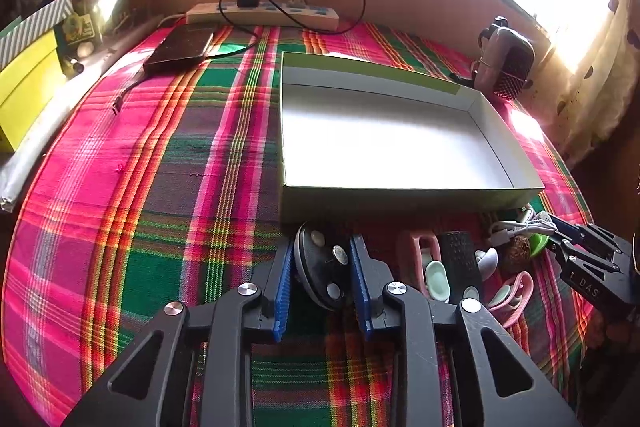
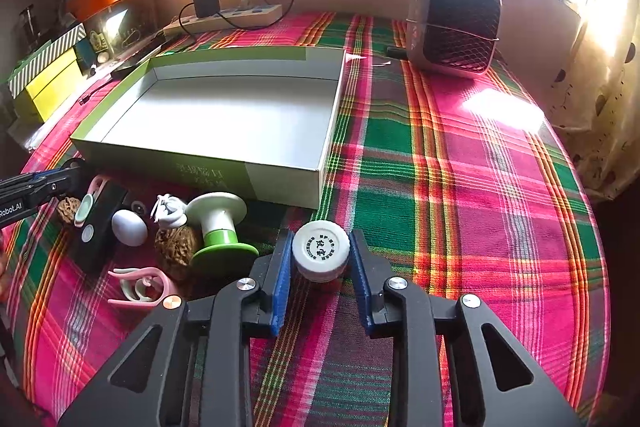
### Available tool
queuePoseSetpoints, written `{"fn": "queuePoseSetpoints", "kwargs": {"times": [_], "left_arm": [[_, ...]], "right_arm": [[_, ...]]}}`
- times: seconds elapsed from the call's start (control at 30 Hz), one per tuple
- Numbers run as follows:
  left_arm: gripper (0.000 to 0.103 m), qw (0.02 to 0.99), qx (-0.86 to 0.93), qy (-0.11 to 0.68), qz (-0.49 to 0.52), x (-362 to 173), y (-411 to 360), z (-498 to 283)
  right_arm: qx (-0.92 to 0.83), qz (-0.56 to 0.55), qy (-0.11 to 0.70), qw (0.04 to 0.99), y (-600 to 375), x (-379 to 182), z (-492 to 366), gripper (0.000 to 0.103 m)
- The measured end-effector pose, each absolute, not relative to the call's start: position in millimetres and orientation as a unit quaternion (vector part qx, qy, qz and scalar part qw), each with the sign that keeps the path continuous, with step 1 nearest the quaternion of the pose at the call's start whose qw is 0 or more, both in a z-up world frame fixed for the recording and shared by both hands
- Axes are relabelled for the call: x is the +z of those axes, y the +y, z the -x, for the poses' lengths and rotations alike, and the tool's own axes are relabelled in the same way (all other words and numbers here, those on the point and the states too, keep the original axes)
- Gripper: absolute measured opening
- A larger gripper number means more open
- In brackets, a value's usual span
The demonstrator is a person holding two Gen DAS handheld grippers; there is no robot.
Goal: Organize objects
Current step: 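Move left gripper to black dotted disc while right gripper approaches white round jar, then close left gripper on black disc while right gripper closes on white jar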
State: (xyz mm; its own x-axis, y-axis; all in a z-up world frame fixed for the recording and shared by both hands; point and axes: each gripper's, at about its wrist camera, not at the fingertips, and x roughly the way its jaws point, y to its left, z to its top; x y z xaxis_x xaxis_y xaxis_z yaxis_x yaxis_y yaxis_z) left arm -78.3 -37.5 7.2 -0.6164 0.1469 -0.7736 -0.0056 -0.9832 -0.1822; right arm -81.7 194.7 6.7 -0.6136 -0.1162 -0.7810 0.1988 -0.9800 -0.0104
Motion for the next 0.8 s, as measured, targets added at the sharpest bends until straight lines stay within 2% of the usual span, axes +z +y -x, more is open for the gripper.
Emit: {"fn": "queuePoseSetpoints", "kwargs": {"times": [0.8], "left_arm": [[0.023, 0.056, 0.908, -0.080, 0.407, 37, -43, 65]], "right_arm": [[-0.907, -0.411, 0.039, 0.082, 195, 28, 76, 0.029]]}}
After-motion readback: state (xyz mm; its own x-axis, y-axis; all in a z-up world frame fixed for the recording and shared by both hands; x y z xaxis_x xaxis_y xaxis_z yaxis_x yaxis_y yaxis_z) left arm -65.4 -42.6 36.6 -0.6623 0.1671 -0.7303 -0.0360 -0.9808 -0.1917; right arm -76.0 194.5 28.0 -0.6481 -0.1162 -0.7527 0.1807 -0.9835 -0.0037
